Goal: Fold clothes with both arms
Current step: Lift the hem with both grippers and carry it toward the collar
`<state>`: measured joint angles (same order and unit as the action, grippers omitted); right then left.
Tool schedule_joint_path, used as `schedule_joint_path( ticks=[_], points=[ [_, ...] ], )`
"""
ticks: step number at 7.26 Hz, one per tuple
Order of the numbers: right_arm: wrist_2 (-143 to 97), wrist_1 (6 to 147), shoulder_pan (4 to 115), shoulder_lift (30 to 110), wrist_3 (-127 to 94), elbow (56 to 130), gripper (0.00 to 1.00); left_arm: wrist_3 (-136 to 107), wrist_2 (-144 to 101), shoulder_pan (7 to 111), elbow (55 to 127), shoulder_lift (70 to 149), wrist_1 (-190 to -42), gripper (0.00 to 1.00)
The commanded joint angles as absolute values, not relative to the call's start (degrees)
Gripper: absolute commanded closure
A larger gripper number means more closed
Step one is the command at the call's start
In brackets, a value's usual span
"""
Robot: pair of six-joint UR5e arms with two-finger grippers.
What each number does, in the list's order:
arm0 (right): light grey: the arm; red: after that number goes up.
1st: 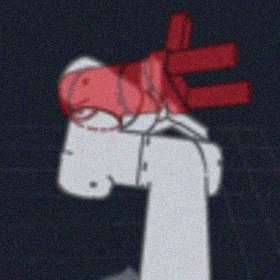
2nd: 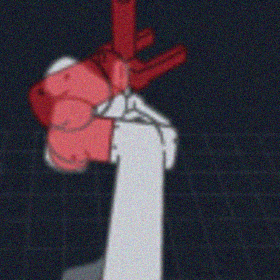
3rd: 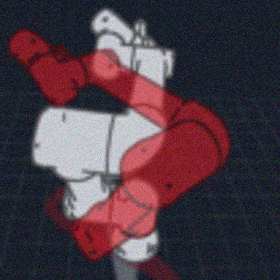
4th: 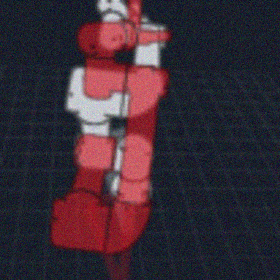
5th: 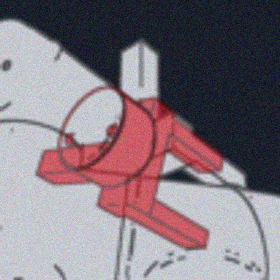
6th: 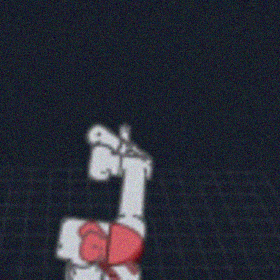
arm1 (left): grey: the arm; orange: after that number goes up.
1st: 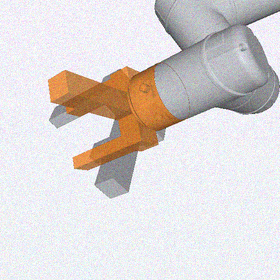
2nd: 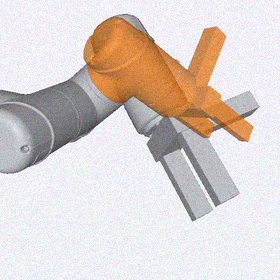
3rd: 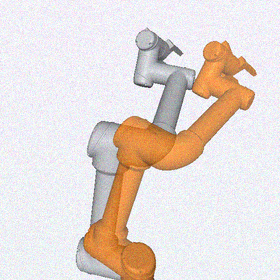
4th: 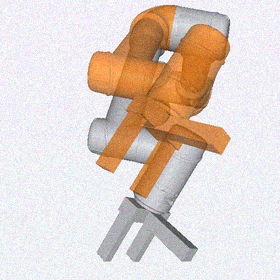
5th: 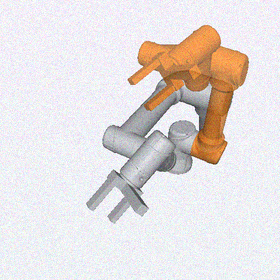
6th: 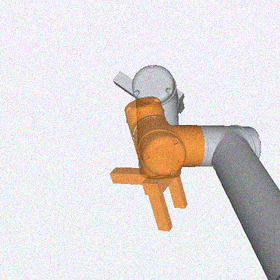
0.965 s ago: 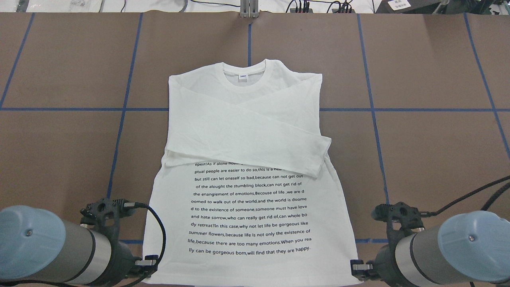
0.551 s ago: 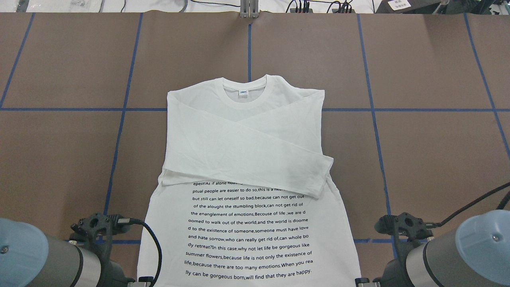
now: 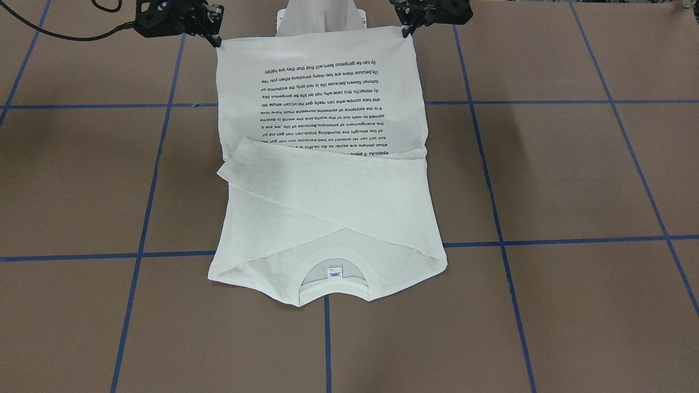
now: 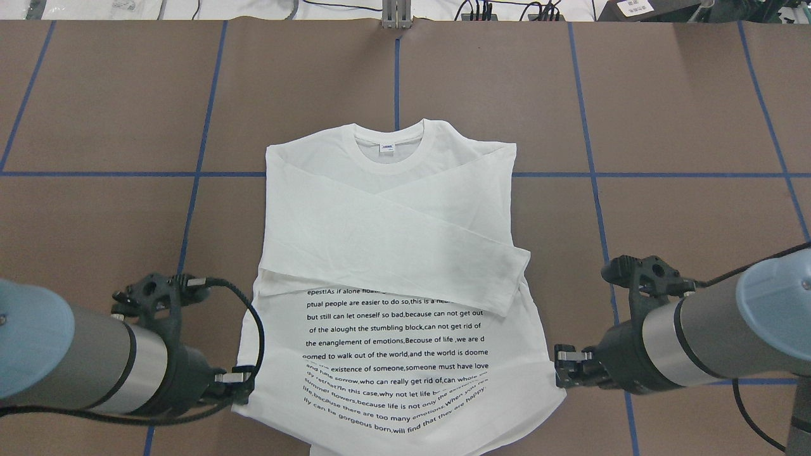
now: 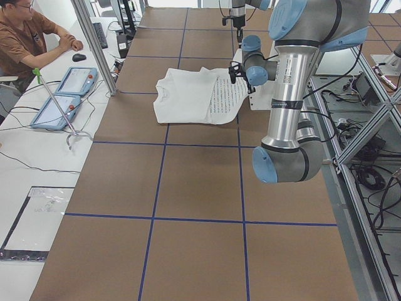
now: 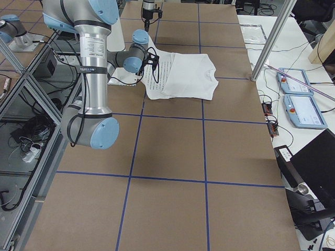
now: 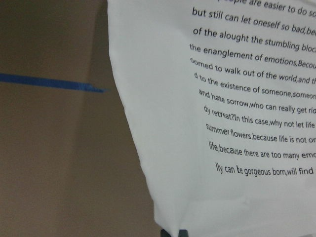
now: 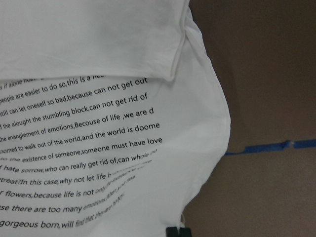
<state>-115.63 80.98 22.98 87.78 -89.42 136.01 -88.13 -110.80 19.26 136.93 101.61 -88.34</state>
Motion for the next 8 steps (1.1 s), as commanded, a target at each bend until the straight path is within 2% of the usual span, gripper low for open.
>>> schedule_joint_path(
  ticks=[1,2,4,6,8],
  points=[
    [-116.2,80.9,31.2,80.6,-89.3,129.4,1.00,-80.3,-116.1,31.8,131.5,105.4,-88.5,1.00],
    [-118.0,80.9,36.4,78.9,-89.1,127.5,1.00,-76.9,-118.6,37.6,126.6,108.3,-88.6,1.00],
    [-121.2,80.9,43.6,73.3,-89.1,119.2,1.00,-76.6,-118.9,40.4,120.4,111.3,-89.8,1.00],
    [-121.0,80.9,45.9,67.5,-88.9,111.7,1.00,-76.6,-119.0,43.6,114.6,114.7,-92.1,1.00],
    [-120.8,80.8,47.6,62.4,-85.5,105.1,1.00,-76.8,-119.1,46.9,105.5,115.1,-102.4,1.00]
  ],
)
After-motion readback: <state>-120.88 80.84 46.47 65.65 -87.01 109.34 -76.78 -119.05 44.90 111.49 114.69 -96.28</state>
